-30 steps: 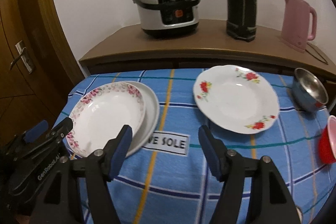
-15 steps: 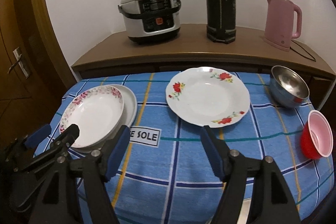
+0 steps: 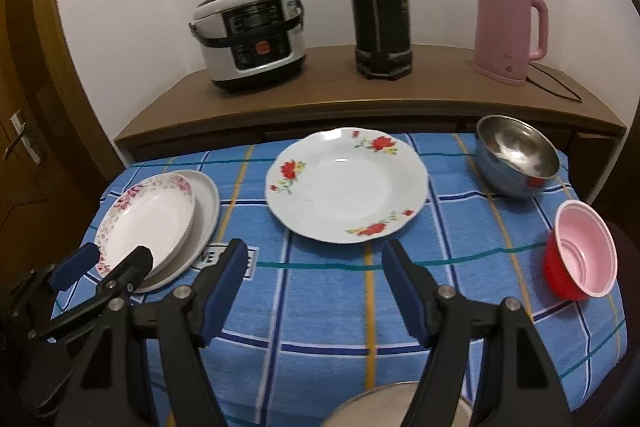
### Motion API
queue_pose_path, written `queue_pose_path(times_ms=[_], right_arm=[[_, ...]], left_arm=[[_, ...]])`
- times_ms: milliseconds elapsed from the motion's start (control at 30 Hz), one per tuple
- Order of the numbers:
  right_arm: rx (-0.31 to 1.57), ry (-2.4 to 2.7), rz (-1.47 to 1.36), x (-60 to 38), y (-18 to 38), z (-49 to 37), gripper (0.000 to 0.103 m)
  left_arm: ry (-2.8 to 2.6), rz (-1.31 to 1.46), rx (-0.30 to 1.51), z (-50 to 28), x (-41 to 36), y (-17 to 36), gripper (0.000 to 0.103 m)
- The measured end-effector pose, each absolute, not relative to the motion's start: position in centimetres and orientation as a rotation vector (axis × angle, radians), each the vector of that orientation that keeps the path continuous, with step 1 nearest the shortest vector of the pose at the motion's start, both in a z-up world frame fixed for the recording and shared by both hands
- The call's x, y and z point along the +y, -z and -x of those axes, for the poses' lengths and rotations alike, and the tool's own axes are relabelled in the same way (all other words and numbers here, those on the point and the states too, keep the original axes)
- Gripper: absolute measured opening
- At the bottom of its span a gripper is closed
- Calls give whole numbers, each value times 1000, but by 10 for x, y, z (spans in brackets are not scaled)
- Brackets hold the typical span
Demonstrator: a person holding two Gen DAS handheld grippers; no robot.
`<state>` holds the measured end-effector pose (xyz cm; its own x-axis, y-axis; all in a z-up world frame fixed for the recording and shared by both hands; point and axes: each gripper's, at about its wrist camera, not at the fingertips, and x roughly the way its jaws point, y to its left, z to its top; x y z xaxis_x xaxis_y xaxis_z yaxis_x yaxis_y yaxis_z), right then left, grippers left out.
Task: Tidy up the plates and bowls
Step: 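Move both grippers to the rim of the red-rose plate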
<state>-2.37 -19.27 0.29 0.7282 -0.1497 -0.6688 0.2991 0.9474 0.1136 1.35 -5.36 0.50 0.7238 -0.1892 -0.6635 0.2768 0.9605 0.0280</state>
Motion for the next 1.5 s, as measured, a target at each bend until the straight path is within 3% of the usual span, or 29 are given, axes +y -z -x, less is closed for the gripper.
queue_pose_path(times_ms=[1000,1500], right_arm=[[778,339,-187,-303,-3,33,71],[895,201,-227,-330,22,-23,61]], left_arm=[[310,-199,756,-32,-125,4,64],[291,-181,846,-95,-157,23,64]])
